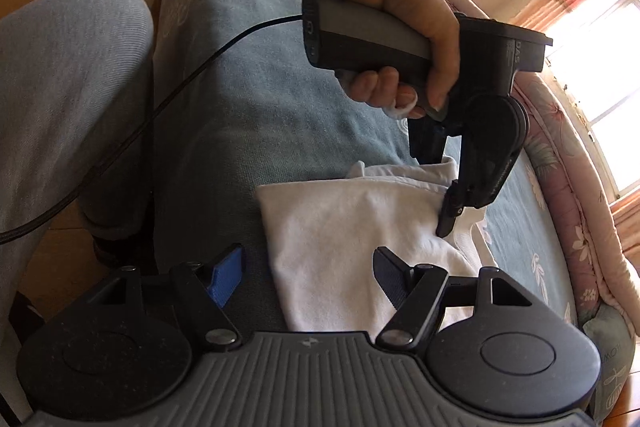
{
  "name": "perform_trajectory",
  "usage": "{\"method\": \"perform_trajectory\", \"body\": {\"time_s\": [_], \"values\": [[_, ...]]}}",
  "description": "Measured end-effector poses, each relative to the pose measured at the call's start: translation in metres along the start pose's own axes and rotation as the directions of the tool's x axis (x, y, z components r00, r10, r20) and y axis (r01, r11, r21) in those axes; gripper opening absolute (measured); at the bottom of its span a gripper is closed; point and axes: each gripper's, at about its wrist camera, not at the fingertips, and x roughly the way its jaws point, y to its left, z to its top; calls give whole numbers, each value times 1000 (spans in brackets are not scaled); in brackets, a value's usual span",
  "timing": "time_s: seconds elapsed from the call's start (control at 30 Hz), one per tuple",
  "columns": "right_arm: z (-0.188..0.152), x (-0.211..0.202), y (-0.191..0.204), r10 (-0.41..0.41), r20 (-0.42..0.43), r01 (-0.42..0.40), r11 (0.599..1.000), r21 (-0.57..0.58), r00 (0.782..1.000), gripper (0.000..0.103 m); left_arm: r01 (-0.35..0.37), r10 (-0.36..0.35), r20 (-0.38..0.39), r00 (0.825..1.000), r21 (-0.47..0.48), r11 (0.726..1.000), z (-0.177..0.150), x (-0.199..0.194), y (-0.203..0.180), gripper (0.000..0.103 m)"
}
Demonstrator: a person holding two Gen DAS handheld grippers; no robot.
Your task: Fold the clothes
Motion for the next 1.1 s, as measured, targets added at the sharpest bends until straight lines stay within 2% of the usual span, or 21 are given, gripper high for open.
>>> {"method": "perform_trajectory", "body": {"time_s": [0.27,0.5,0.6,0.77,0.87,0.97,1.1], "values": [[5,-4,16,-108,13,109,988,-106,994,76,-8,8,8,1000,5,1000,-1,-1,-2,18],[14,3,23,-150,13,150,979,-140,989,77,1,-1,9,1000,-3,1000,-2,-1,0,18],[10,2,24,-218,-2,215,965,-149,976,77,4,-4,12,1000,-6,1000,-2,-1,1,18],[3,2,19,-248,-31,243,963,-118,968,76,0,0,12,1000,-7,1000,-1,-1,0,18],[15,10,30,-276,-7,271,949,-162,961,76,1,-1,8,1000,-14,1000,0,-1,1,18],[24,17,35,-315,-10,310,938,-156,949,76,4,-4,10,1000,-24,1000,-1,-1,2,18],[4,10,33,-366,-57,356,925,-129,929,76,4,-4,9,1000,-26,1000,0,-1,2,18]]}}
